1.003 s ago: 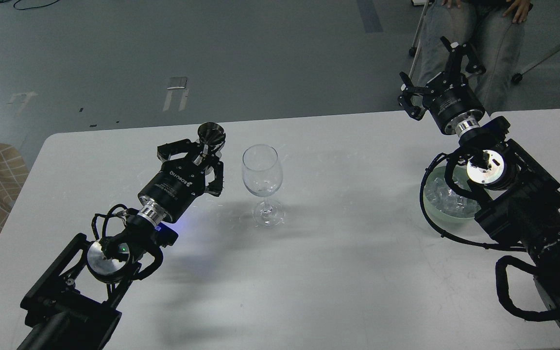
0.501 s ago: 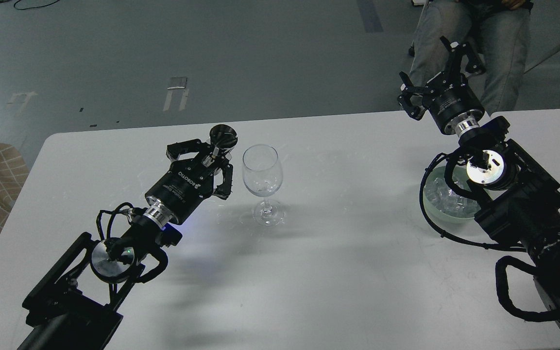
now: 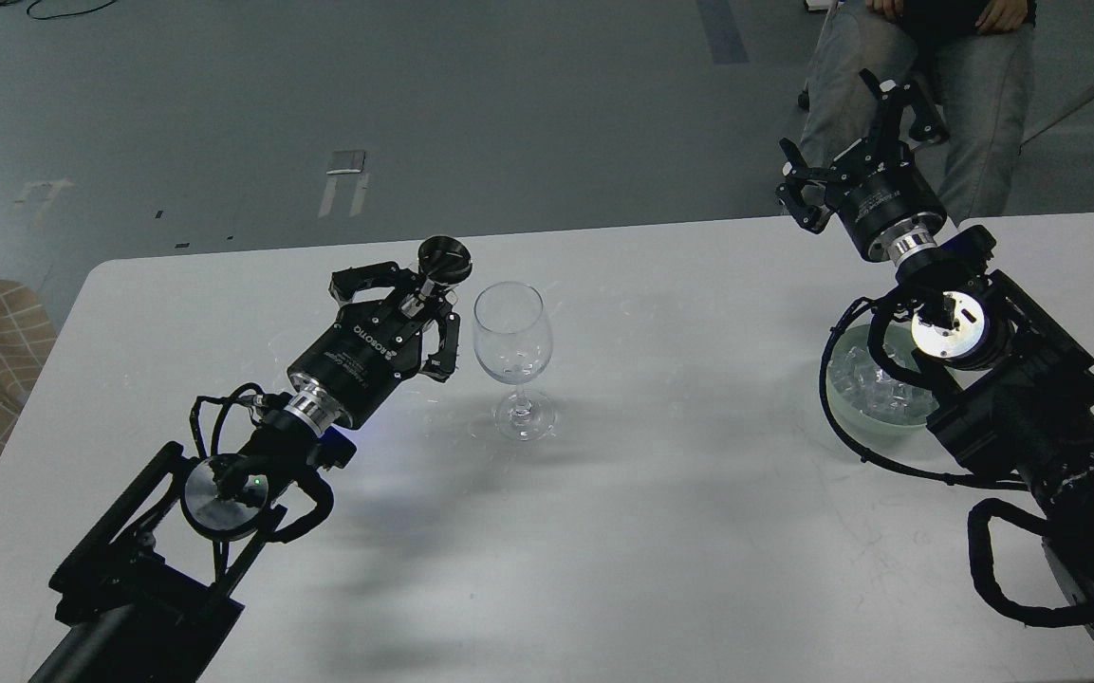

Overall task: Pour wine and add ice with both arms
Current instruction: 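Position the jigger just above the wine glass rim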

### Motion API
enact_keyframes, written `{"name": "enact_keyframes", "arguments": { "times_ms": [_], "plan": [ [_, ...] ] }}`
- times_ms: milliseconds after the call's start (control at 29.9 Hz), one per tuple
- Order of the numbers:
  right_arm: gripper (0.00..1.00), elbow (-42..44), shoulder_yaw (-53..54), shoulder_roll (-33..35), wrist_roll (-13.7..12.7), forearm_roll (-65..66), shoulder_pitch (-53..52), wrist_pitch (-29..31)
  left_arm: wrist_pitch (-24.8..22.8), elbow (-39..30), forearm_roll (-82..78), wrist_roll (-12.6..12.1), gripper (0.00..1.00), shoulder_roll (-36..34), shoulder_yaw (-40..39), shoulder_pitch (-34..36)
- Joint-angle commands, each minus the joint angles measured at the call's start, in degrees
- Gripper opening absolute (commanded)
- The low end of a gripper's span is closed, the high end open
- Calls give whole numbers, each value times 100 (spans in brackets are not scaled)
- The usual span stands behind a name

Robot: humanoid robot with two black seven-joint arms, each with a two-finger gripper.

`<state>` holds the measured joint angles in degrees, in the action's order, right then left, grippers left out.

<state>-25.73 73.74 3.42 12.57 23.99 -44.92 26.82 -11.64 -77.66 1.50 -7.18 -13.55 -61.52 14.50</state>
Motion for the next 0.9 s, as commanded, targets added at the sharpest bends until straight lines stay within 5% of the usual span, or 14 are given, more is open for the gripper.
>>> {"name": "enact_keyframes", "arguments": {
  "times_ms": [0, 869],
  "plan": [
    [100, -2, 0, -8, 0, 0, 1, 7, 12, 6, -44, 7, 0, -7, 0, 9],
    [100, -2, 0, 1, 0, 0, 10, 7, 197, -21, -1090, 33, 0, -16, 52, 27]
  ]
}}
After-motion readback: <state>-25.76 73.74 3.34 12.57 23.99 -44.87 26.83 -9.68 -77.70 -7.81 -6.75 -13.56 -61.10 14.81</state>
